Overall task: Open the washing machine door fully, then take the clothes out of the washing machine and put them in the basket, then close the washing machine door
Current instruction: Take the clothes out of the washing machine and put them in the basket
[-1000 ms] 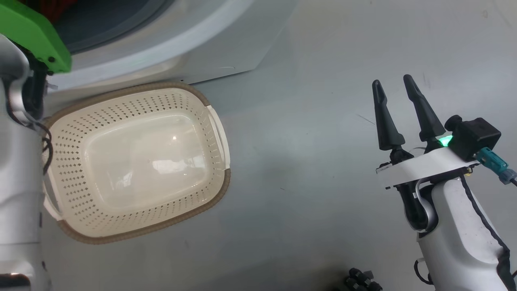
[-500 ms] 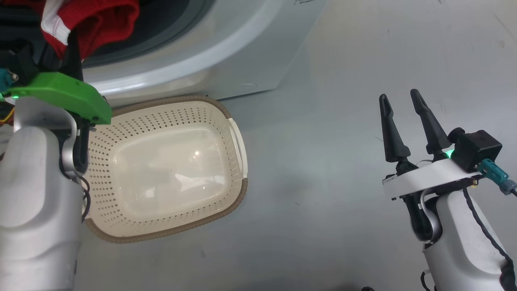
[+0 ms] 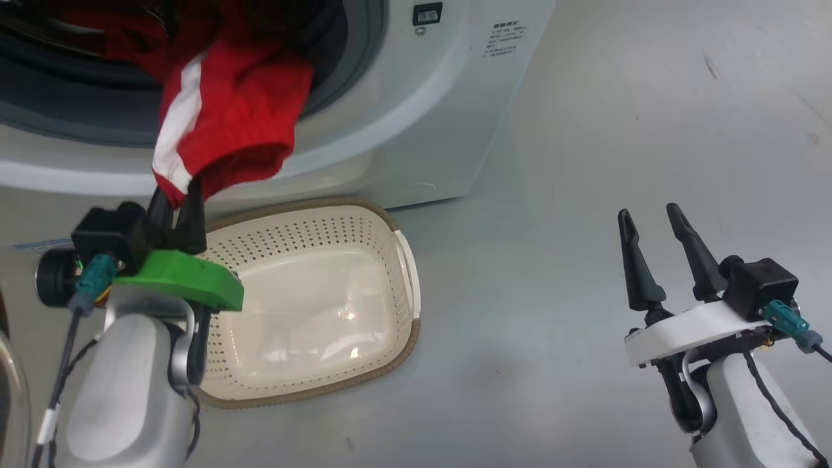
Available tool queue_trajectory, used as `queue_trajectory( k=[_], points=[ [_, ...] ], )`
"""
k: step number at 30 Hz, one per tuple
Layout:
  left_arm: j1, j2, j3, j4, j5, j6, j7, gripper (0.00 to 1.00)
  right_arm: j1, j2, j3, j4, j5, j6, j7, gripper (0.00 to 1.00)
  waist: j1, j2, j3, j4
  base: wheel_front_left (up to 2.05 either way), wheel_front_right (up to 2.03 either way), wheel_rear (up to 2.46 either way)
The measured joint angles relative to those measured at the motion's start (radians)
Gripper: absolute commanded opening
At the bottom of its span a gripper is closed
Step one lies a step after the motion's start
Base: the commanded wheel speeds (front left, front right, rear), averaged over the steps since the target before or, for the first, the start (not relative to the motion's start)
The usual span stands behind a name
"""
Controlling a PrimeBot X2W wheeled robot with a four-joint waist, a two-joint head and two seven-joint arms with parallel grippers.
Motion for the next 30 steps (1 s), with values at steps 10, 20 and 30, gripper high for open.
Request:
queue_trajectory(
  k=[10,20,30],
  points=[
    [0.199,-0.005,-0.035,-0.05,0.015,0.022,-0.032,0.0,0.082,-0.001,0.005,0.013,-0.012,-0.002,0.0,1.0,0.0,0.0,-0.126,0.04,0.0,0.0,0.0],
    [0.307,-0.012,-0.065,-0.116,0.015,0.049,-0.032,0.0,0.143,0.003,0.03,0.012,-0.018,-0.003,0.0,1.0,-0.0001,0.0,-0.206,0.084,0.0,0.0,0.0],
    [0.367,-0.017,-0.091,-0.175,0.016,0.067,-0.028,0.0,0.16,0.007,0.053,-0.014,-0.027,-0.003,0.002,1.0,-0.0001,0.0,-0.238,0.126,0.0,0.0,0.0]
  ],
)
